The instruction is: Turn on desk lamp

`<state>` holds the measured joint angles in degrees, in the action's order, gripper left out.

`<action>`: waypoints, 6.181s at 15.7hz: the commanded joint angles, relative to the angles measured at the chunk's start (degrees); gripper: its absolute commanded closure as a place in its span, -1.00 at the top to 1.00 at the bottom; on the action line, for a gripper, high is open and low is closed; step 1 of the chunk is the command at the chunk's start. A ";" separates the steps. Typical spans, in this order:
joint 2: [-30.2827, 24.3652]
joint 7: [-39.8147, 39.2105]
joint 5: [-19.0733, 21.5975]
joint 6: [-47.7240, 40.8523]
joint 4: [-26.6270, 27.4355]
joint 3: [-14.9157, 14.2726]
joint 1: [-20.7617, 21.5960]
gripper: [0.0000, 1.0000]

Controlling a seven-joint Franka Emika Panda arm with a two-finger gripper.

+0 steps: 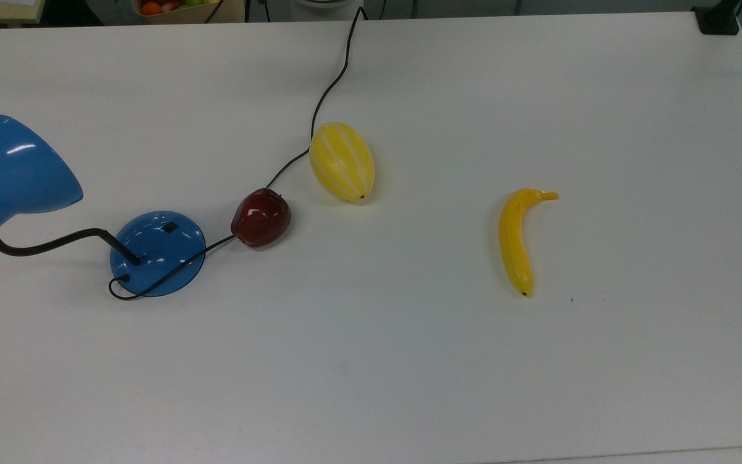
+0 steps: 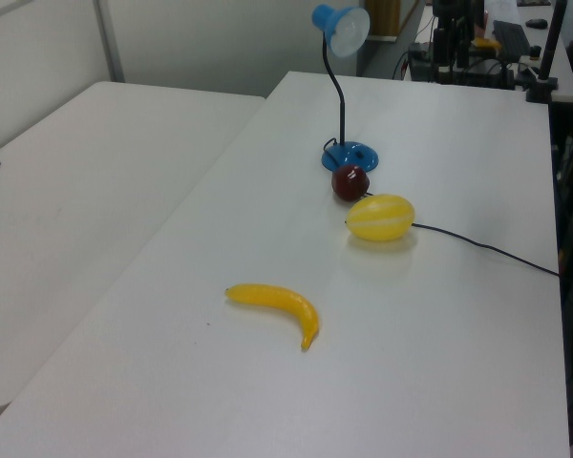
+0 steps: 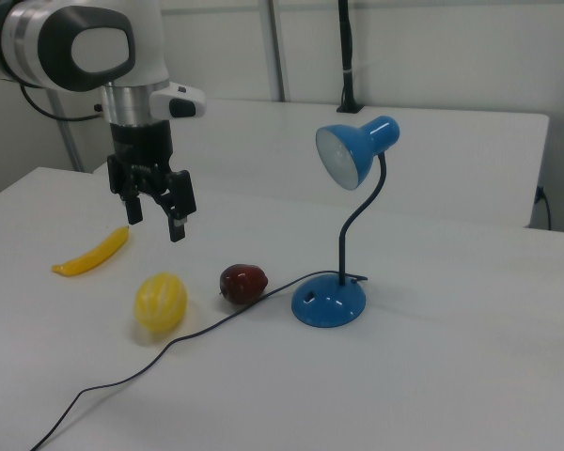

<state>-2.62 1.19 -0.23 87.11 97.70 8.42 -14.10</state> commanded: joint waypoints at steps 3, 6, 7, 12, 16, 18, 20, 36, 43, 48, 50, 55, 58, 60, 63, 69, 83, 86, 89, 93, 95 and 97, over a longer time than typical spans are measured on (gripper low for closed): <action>0.42 -3.48 0.32 -0.19 -0.58 -0.33 -1.72 1.00; 0.42 -3.57 0.32 -0.19 -0.49 -0.33 -1.72 1.00; 0.42 -3.57 0.41 -0.19 -0.58 -0.33 -1.72 1.00; 0.51 -3.74 0.85 0.07 -0.58 -0.33 -2.33 1.00; 1.39 -3.31 0.76 2.00 -0.85 -0.33 -2.68 0.70; 1.56 -3.30 0.93 2.27 -0.85 -0.33 -2.95 -0.02; 1.56 -2.95 1.11 4.19 -0.67 -0.24 -3.91 -0.66; 10.16 5.74 1.73 22.82 -0.58 -0.33 -5.41 -1.00; 19.30 12.42 -4.59 36.80 -0.67 -1.03 -5.41 -1.00; 23.70 17.25 -8.90 41.99 -0.67 -1.03 -4.97 -1.00; 24.41 18.66 -9.87 43.23 -0.58 -1.03 -4.88 -1.00; 26.60 19.63 -9.96 47.53 -0.58 -1.12 -4.53 -1.00; 27.05 20.34 -10.49 48.41 -0.67 -1.12 -4.44 -1.00; 27.75 21.83 -10.67 49.99 -0.76 -1.12 -4.27 -1.00; 28.80 25.07 -12.42 52.10 -0.85 -1.12 -3.39 -1.00; 29.69 26.58 -13.92 52.28 -0.85 -1.12 -3.03 -1.00; 32.59 26.58 -14.01 52.37 -3.48 -1.21 -2.86 -1.00; 32.76 26.58 -14.09 52.28 -3.48 -1.21 -2.86 -1.00; 32.94 26.58 -14.09 52.37 -3.48 -1.21 -2.86 -1.00; 33.64 26.84 -14.62 52.46 -3.57 -1.21 -2.86 -1.00; 33.64 27.02 -14.71 52.46 -3.57 -1.21 -2.86 -1.00; 33.64 27.11 -14.71 52.46 -3.57 -1.21 -2.86 -1.00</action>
<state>29.58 26.29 -13.17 138.41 94.70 7.96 -17.78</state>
